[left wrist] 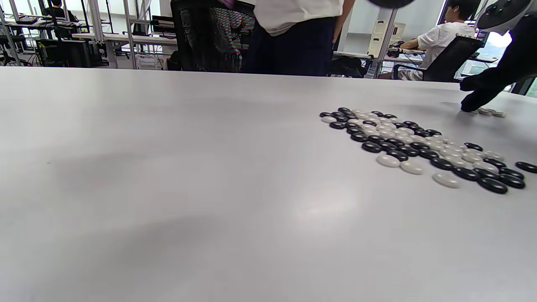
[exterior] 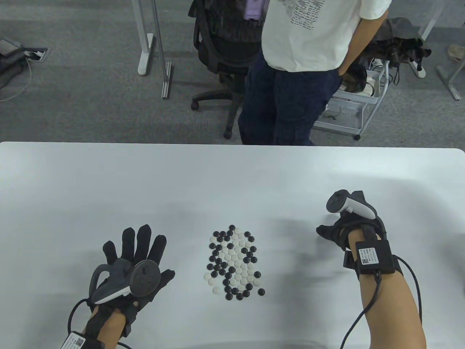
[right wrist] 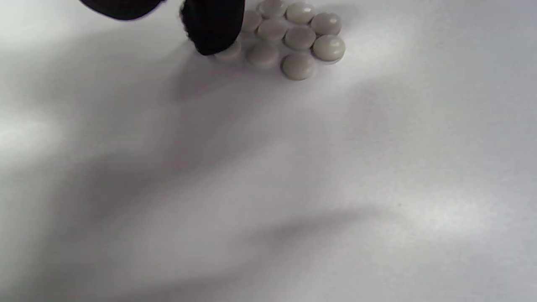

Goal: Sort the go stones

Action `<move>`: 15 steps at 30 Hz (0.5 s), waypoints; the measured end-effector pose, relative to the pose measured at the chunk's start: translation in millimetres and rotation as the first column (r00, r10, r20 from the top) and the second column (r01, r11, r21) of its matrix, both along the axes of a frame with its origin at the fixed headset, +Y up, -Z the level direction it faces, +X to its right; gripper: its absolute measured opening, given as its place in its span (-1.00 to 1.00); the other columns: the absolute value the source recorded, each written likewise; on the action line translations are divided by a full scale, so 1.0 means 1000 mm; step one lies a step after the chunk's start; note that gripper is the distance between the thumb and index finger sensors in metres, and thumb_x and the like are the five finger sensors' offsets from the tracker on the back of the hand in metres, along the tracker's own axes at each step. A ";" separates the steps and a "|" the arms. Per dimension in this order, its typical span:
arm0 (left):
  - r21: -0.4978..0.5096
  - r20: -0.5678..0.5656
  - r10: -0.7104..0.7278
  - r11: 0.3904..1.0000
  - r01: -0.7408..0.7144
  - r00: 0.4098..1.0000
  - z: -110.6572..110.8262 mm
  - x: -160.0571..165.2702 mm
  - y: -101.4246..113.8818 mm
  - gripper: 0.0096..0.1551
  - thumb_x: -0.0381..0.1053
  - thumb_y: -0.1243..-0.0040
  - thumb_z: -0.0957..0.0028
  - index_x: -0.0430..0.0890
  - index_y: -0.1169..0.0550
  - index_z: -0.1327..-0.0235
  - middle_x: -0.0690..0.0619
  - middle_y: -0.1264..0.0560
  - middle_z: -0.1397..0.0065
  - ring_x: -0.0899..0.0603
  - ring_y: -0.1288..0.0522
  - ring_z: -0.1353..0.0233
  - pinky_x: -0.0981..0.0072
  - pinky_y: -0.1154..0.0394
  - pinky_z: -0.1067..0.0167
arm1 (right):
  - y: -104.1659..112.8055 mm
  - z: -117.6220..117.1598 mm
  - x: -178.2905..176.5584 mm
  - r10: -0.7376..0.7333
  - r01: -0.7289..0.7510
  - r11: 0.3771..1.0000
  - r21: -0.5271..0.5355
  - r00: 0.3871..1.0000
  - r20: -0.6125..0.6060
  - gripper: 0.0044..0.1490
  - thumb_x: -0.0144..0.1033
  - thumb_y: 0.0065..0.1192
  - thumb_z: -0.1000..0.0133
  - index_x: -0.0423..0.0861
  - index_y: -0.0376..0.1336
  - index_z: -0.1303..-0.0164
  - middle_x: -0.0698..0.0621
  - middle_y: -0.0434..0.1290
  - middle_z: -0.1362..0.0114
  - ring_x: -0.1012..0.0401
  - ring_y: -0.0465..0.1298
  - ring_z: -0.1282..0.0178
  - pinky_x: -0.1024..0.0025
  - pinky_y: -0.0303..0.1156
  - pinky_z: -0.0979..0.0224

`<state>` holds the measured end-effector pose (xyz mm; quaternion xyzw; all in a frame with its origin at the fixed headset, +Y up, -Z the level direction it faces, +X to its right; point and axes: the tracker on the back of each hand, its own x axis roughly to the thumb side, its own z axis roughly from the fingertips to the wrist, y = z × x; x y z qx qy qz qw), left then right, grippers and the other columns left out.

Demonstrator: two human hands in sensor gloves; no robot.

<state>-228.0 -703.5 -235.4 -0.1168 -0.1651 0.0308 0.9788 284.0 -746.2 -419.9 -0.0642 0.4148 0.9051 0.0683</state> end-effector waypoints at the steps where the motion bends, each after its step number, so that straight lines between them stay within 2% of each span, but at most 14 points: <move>1: 0.001 0.001 -0.001 1.000 0.001 1.000 0.000 0.000 0.000 -0.06 0.29 0.35 -0.34 -0.18 0.24 -0.74 -0.47 0.49 -0.69 -0.66 0.51 -0.52 -0.77 0.49 -0.11 | 0.000 0.000 0.001 -0.001 0.001 1.000 0.003 1.000 0.002 -0.19 0.14 -0.24 -0.18 0.05 0.13 -0.63 -0.26 -0.55 -0.63 -0.34 -0.63 -0.44 -0.62 -0.52 -0.30; 7: 0.001 0.000 0.000 1.000 0.000 1.000 0.000 0.000 0.000 -0.06 0.29 0.34 -0.34 -0.18 0.24 -0.74 -0.47 0.49 -0.69 -0.66 0.51 -0.52 -0.77 0.49 -0.11 | 0.002 0.001 0.005 -0.003 0.002 1.000 0.025 1.000 0.016 -0.19 0.14 -0.25 -0.18 0.03 0.13 -0.63 -0.28 -0.54 -0.63 -0.34 -0.63 -0.44 -0.62 -0.51 -0.30; 11: 0.003 -0.001 0.002 1.000 -0.002 1.000 0.000 0.000 0.000 -0.06 0.29 0.34 -0.34 -0.18 0.24 -0.74 -0.47 0.49 -0.69 -0.66 0.51 -0.52 -0.77 0.49 -0.11 | 0.010 0.005 -0.008 -0.066 0.068 0.996 0.050 0.997 -0.038 -0.19 0.14 -0.24 -0.19 0.03 0.13 -0.63 -0.29 -0.53 -0.63 -0.35 -0.62 -0.45 -0.62 -0.50 -0.30; 15: 0.001 0.000 -0.004 1.000 0.004 1.000 0.000 0.001 0.000 -0.06 0.29 0.35 -0.34 -0.18 0.24 -0.74 -0.47 0.49 -0.69 -0.66 0.51 -0.52 -0.77 0.49 -0.11 | 0.018 0.016 -0.034 -0.132 0.139 0.990 0.038 0.981 -0.142 -0.19 0.13 -0.23 -0.19 0.02 0.16 -0.62 -0.29 -0.52 -0.64 -0.35 -0.62 -0.45 -0.62 -0.50 -0.30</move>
